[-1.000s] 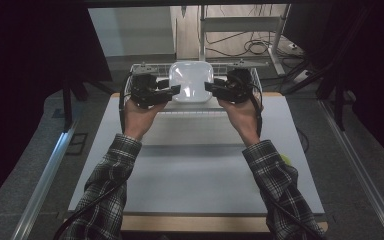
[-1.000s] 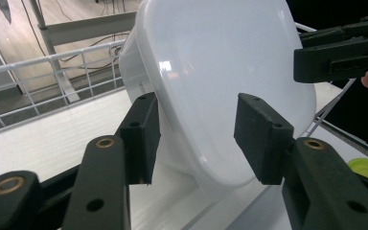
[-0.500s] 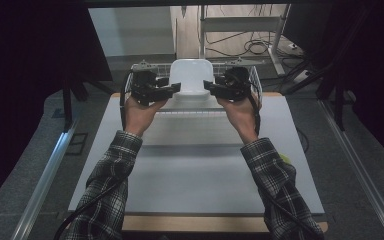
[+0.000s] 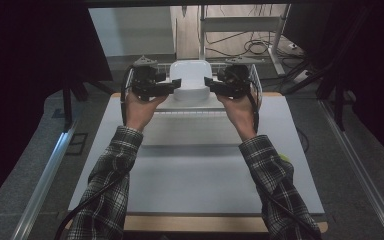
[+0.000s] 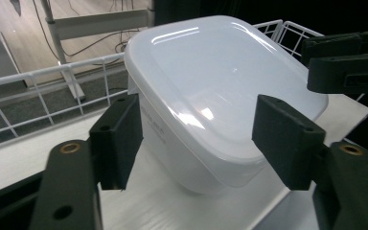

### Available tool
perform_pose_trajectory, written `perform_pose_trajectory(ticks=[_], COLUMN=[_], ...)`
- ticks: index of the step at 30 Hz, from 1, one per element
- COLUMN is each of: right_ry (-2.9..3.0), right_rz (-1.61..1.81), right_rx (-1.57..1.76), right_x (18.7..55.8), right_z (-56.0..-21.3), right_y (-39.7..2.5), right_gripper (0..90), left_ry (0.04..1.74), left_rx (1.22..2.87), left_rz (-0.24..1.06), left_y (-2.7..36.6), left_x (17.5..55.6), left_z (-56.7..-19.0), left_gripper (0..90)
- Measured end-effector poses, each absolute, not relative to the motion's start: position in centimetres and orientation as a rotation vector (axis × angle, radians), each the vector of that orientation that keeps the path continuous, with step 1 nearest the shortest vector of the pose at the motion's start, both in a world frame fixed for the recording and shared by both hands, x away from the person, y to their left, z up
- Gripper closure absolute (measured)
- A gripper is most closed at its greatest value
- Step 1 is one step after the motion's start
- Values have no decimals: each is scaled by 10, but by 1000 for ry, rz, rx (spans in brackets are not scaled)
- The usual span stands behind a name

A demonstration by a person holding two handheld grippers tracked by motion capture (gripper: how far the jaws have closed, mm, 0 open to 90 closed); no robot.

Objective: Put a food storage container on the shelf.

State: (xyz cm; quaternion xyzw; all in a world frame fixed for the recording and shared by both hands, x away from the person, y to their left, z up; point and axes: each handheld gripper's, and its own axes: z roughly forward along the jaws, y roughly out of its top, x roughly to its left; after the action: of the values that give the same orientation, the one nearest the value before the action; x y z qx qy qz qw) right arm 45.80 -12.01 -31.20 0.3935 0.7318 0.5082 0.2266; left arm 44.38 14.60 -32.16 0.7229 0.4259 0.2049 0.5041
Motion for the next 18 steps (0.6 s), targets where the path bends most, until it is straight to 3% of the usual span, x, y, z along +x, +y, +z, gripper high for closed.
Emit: perform_pose_trajectory(ticks=[18], right_ry=[2039], right_rz=[1472], right_rx=[1069], right_x=[447], right_z=[-309], right_y=[-126], right_gripper=[332], left_ry=[949], left_rx=[1745], left_rz=[488], left_y=[144], left_x=[428], left_z=[-315], left_gripper=[214])
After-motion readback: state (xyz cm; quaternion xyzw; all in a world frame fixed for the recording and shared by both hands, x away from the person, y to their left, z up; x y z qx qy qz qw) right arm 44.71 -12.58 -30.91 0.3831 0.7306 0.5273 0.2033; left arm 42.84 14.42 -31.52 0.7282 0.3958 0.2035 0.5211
